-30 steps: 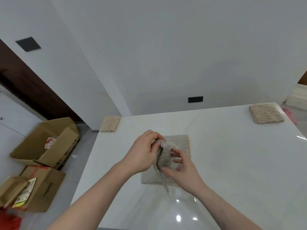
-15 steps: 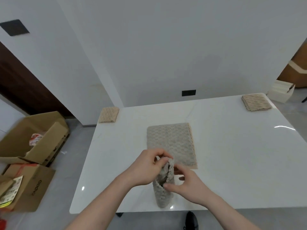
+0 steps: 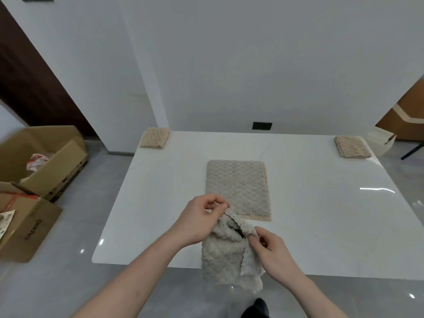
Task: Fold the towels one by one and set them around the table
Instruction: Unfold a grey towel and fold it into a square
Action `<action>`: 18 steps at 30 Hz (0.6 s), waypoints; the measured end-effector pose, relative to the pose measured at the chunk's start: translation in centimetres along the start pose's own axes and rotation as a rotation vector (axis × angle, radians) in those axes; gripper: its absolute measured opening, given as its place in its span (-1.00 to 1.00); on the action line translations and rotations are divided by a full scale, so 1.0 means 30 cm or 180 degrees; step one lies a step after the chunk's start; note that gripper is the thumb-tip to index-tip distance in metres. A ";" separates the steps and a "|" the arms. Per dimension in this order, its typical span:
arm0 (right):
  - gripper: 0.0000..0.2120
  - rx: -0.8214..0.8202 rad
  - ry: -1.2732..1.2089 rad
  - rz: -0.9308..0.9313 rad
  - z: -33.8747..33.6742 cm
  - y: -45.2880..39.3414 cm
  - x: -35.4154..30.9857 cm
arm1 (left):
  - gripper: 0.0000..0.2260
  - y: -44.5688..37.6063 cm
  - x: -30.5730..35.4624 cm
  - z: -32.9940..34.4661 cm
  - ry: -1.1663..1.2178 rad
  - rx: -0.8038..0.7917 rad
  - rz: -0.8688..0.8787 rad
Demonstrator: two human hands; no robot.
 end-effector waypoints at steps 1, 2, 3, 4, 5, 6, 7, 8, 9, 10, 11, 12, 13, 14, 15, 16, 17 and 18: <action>-0.75 0.0031 0.0055 0.0015 -0.011 -0.028 0.024 | -0.88 -0.023 -0.022 0.004 -0.0012 0.0056 -0.0036; -0.75 0.0063 0.0118 0.0005 -0.020 -0.068 0.045 | -0.88 -0.052 -0.046 0.014 -0.0052 0.0099 -0.0052; -0.76 0.0077 0.0189 0.0010 -0.021 -0.115 0.078 | -0.88 -0.086 -0.076 0.034 -0.0124 0.0120 -0.0053; -0.75 0.0069 0.0276 0.0009 -0.014 -0.167 0.117 | -0.88 -0.123 -0.116 0.064 -0.0235 0.0122 -0.0037; -0.74 0.0065 0.0393 -0.0031 -0.003 -0.224 0.158 | -0.87 -0.165 -0.165 0.101 -0.0379 0.0113 -0.0013; -0.74 0.0068 0.0543 -0.0089 0.014 -0.286 0.212 | -0.87 -0.212 -0.223 0.147 -0.0534 0.0100 0.0011; -0.76 0.0073 0.0674 -0.0142 0.035 -0.350 0.271 | -0.87 -0.266 -0.288 0.193 -0.0688 0.0093 0.0029; -0.80 0.0109 0.0770 -0.0178 0.056 -0.414 0.337 | -0.86 -0.325 -0.355 0.238 -0.0833 0.0103 0.0040; -0.82 0.0181 0.0838 -0.0226 0.074 -0.474 0.402 | -0.85 -0.384 -0.423 0.280 -0.0957 0.0148 0.0071; -0.83 0.0252 0.0898 -0.0243 0.087 -0.524 0.459 | -0.84 -0.435 -0.486 0.317 -0.1069 0.0192 0.0093; -0.82 0.0340 0.0923 -0.0302 0.102 -0.562 0.518 | -0.82 -0.479 -0.555 0.361 -0.1164 0.0247 0.0150; -0.81 0.0419 0.0898 -0.0409 0.105 -0.578 0.535 | -0.80 -0.501 -0.593 0.379 -0.1241 0.0314 0.0227; -0.80 0.0499 0.0905 -0.0526 0.114 -0.583 0.566 | -0.78 -0.510 -0.645 0.403 -0.1301 0.0429 0.0317; -0.77 0.0600 0.0926 -0.0684 0.122 -0.578 0.586 | -0.76 -0.507 -0.690 0.421 -0.1310 0.0609 0.0439; -0.71 0.0679 0.0947 -0.0817 0.126 -0.567 0.587 | -0.73 -0.497 -0.711 0.423 -0.1314 0.0791 0.0584; -0.64 0.0735 0.0987 -0.0938 0.138 -0.560 0.608 | -0.71 -0.486 -0.744 0.437 -0.1325 0.0937 0.0752; -0.56 0.0806 0.0990 -0.1016 0.147 -0.553 0.618 | -0.69 -0.475 -0.762 0.447 -0.1342 0.1049 0.0899; -0.48 0.0849 0.0948 -0.1069 0.153 -0.549 0.622 | -0.69 -0.468 -0.764 0.456 -0.1346 0.1104 0.1022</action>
Point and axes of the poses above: each hand's wrist, its own y-axis away from the middle knuckle, its own z-axis out of the palm, x = y × z, the point moved 9 cm from there along -y, towards the middle knuckle, and after that the axes turned 11 degrees about x, right-handed, at the moved point
